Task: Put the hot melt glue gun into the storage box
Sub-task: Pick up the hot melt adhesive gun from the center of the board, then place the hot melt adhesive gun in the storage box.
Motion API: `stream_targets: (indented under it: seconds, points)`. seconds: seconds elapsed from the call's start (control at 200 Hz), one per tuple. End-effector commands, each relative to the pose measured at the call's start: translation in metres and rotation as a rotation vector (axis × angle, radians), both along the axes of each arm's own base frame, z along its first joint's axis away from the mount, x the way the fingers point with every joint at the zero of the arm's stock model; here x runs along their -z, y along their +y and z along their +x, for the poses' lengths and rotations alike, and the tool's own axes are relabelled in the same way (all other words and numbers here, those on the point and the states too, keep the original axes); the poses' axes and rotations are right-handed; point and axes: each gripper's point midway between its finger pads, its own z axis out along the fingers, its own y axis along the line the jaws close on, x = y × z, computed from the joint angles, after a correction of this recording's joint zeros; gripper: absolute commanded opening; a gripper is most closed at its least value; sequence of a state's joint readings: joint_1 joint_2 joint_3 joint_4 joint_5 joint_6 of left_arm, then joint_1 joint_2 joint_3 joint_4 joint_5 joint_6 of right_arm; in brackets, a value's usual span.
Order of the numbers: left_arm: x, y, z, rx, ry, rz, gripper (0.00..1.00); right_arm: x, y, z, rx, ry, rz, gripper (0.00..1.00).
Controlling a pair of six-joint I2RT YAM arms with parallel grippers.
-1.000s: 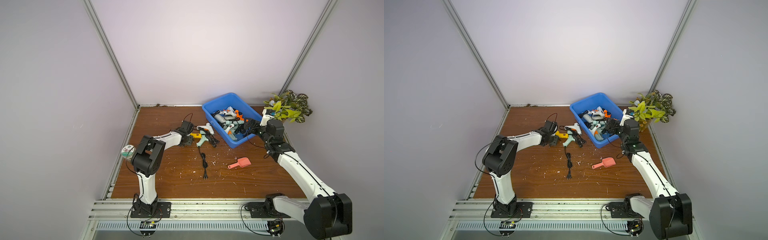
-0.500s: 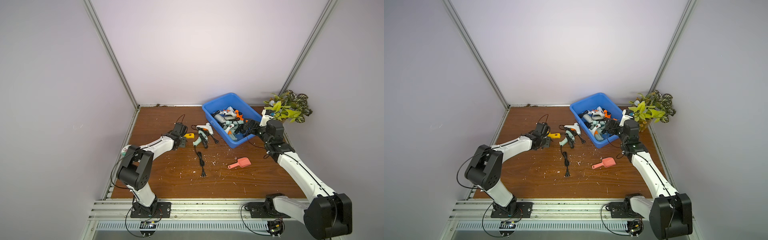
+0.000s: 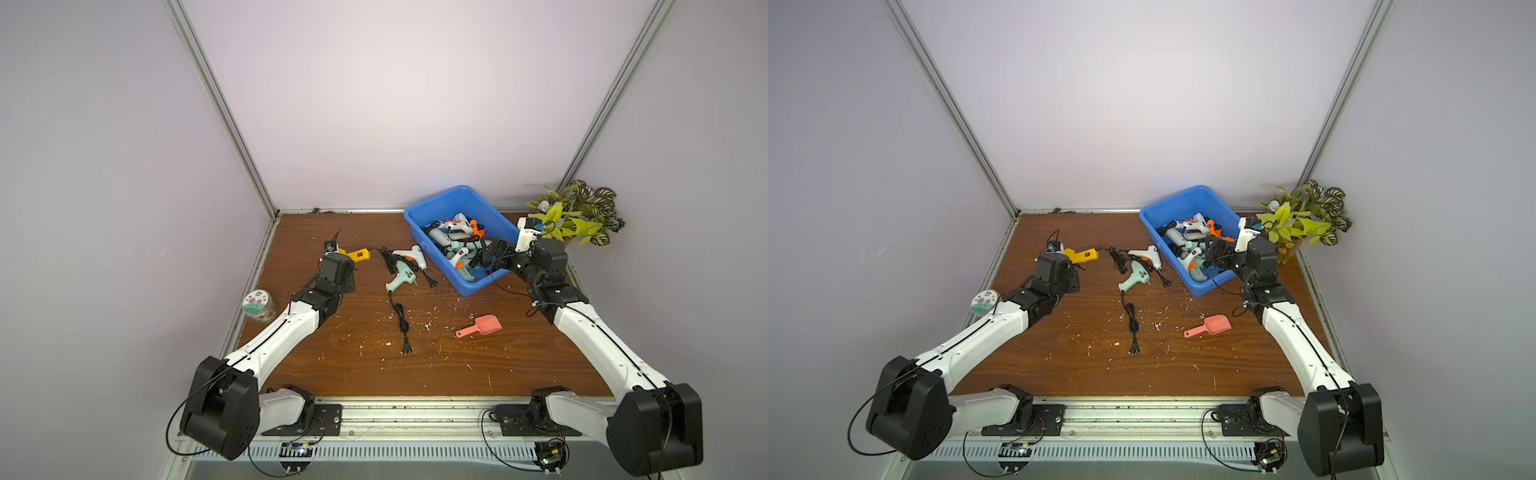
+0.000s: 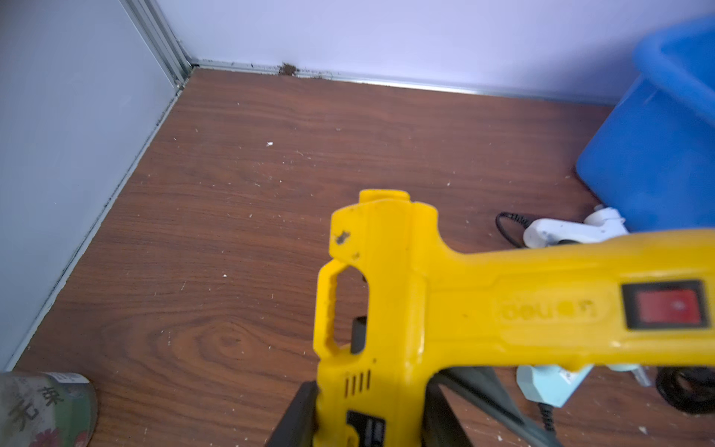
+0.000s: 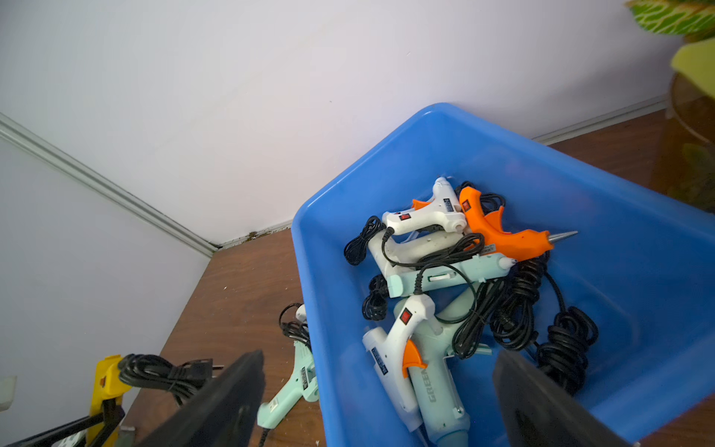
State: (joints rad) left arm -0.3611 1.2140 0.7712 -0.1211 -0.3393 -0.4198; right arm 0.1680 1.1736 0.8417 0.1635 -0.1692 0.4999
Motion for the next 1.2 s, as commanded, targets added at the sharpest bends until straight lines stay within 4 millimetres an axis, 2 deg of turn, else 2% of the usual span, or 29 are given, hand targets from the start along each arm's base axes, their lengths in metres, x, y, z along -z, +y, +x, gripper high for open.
stream_targets:
  seconds: [0.0,0.12,0.24,0.51,0.726,1.011,1.191]
  points:
    - [-0.033,0.005,0.003,-0.040,-0.151,-0.086,0.00,-0.015,0.016,-0.001,-0.090,-0.053,0.055,0.99]
    - [-0.049,0.001,-0.006,-0.012,-0.233,-0.158,0.00,-0.015,0.030,-0.003,-0.168,-0.064,0.085,0.99]
    - [-0.064,-0.012,-0.011,0.058,-0.307,-0.240,0.00,-0.019,0.040,-0.004,-0.224,-0.082,0.119,0.99]
    - [-0.094,-0.062,-0.015,0.314,-0.424,-0.457,0.00,-0.031,0.067,-0.015,-0.357,-0.145,0.199,0.99]
    - [-0.096,-0.089,-0.015,0.424,-0.426,-0.556,0.00,-0.037,0.082,-0.020,-0.398,-0.172,0.227,0.99]
    - [-0.099,-0.130,-0.016,0.550,-0.420,-0.590,0.00,-0.045,0.107,-0.025,-0.459,-0.184,0.241,1.00]
    - [-0.099,-0.146,-0.018,0.613,-0.416,-0.631,0.00,-0.052,0.125,-0.032,-0.515,-0.199,0.247,1.00]
